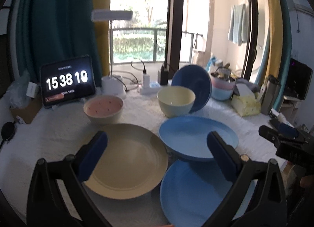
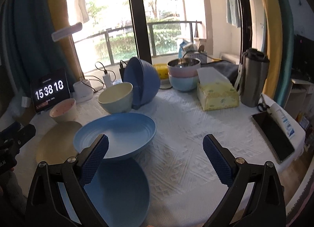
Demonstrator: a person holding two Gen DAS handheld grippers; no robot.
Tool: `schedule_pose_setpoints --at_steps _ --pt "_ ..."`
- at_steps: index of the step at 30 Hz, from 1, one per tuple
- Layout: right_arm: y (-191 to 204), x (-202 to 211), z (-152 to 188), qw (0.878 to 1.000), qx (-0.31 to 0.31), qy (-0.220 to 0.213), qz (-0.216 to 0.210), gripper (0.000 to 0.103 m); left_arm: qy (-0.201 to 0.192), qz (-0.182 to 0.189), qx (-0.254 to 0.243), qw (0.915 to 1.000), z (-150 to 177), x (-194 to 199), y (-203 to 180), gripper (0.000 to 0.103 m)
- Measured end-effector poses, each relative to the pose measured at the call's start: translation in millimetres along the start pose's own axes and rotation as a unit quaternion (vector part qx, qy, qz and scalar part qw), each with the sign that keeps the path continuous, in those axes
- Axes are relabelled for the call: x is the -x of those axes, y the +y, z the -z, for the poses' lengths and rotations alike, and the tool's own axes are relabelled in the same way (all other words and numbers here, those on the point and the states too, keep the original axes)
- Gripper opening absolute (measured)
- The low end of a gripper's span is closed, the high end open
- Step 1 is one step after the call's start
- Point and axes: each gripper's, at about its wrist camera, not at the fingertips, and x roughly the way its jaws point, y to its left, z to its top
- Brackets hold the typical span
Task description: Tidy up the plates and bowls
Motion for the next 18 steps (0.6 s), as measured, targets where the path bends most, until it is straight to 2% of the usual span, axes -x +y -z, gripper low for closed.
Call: schedule_pose_setpoints --at_steps 7,12,15,17,18 --pt "-7.8 -40.2 -4.8 1.0 -0.002 0.028 -0.014 0.094 0.047 0.001 0.002 0.9989 2.1 -43.3 -6.4 0.102" --pt "-12.0 -68.8 -9.0 0.998 0.002 0.051 -0.025 0.085 0.08 0.007 0.01 0.9968 4.4 -71.5 -7.2 0.102" --pt "-15.0 -81.4 -11.6 0.998 0.0 0.06 -0.032 0.084 0.09 0.011 0.008 0.9958 4.1 -84.7 -9.3 0.101" --pt "-18.1 -89.7 -11.7 0.997 -0.005 0.07 -0.041 0.083 0.099 0.014 0.009 0.995 4.2 -91.5 -9.2 0.097" --pt "-19.5 -94.1 -11.7 0.996 -0.009 0.076 -0.046 0.082 0.103 0.014 0.009 0.9946 4.3 -93.9 -9.1 0.092"
